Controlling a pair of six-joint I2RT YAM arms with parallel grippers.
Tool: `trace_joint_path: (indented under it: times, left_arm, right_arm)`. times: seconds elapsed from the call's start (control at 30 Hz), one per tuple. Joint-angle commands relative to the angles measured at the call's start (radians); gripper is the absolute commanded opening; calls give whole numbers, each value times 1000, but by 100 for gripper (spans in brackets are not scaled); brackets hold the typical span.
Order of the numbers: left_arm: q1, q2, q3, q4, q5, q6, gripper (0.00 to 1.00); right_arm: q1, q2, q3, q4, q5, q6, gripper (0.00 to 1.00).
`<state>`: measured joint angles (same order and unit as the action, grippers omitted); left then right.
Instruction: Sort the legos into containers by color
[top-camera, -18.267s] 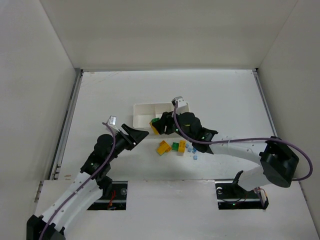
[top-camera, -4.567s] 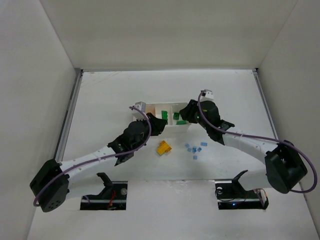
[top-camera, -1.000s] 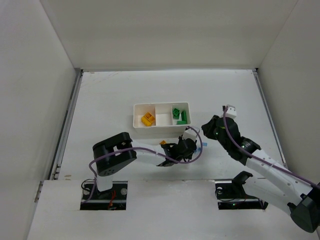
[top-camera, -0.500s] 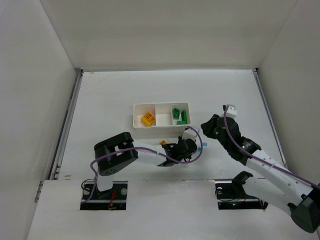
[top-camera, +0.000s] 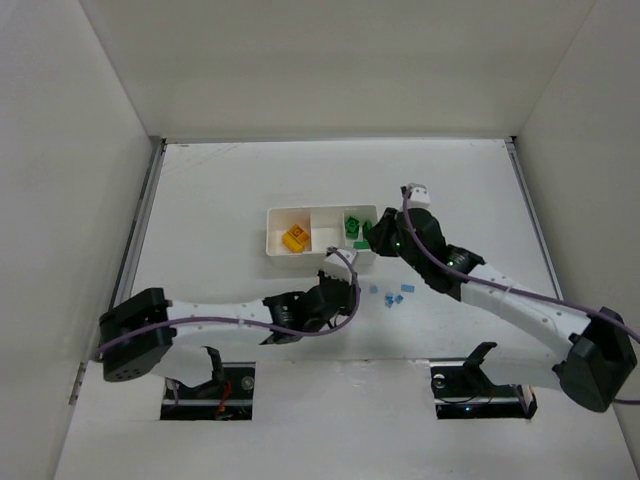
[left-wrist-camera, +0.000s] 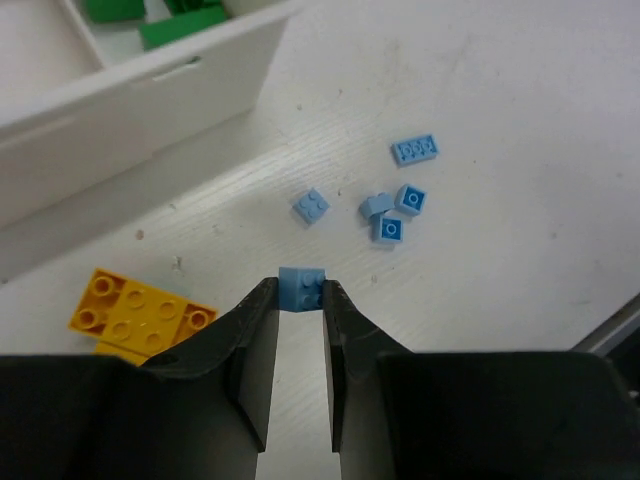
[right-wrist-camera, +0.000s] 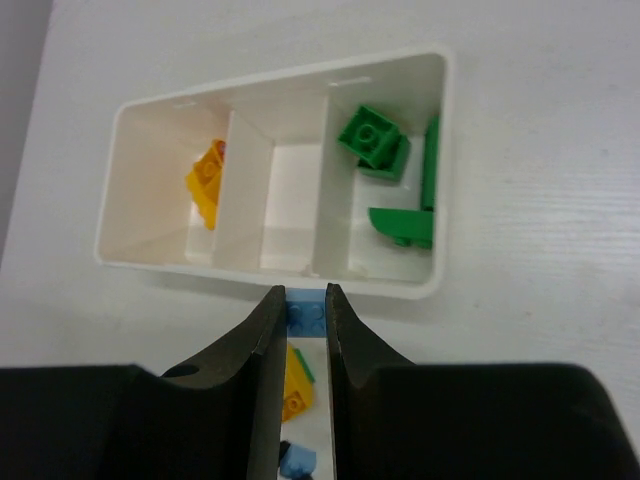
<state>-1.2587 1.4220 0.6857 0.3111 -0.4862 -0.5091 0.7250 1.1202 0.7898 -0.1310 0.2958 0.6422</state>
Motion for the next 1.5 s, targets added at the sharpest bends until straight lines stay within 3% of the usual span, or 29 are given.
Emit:
trace_joint_path:
  times: [0.0,0.23,0.47,0.6,0.67,0.83,1.07,1.17,1.3,1.47]
  left_arm:
    - [28,-164,-70,-32,-54,-43,11]
    - [158,-448,-161,-136,-48,-68,13]
    - [339,-522,-141,-155,34,-54,13]
    - [414,-450,-88,-145,107,-42,14]
    - [426,-408,-66,-133,120,-32,14]
    - [440,-269,14,-95,153,-13,14]
    - [465,-51,142,-67,173,29,16]
    - [479,23,187,-66,172,43,19]
    - [494,107,241,-72,159,63,22]
    - [509,179,285,-76,163,70,26]
  right_arm:
    - [27,114,112,134,-69,-27,16]
    - [43,367,270,179,-130,-33,16]
    - [44,519,373,171,-126,-39,18]
    - [44,532,373,183,-116,-35,41]
    - [44,521,362,183,-112,-35,45]
    - [37,420,270,211,-81,-35,45]
    - [44,144,-19,228,94,0,28]
    - [55,43,-138,168,143,46,28]
    - [104,-42,-250,65,215,152,37]
    - [214,22,-253,19,215,131,39]
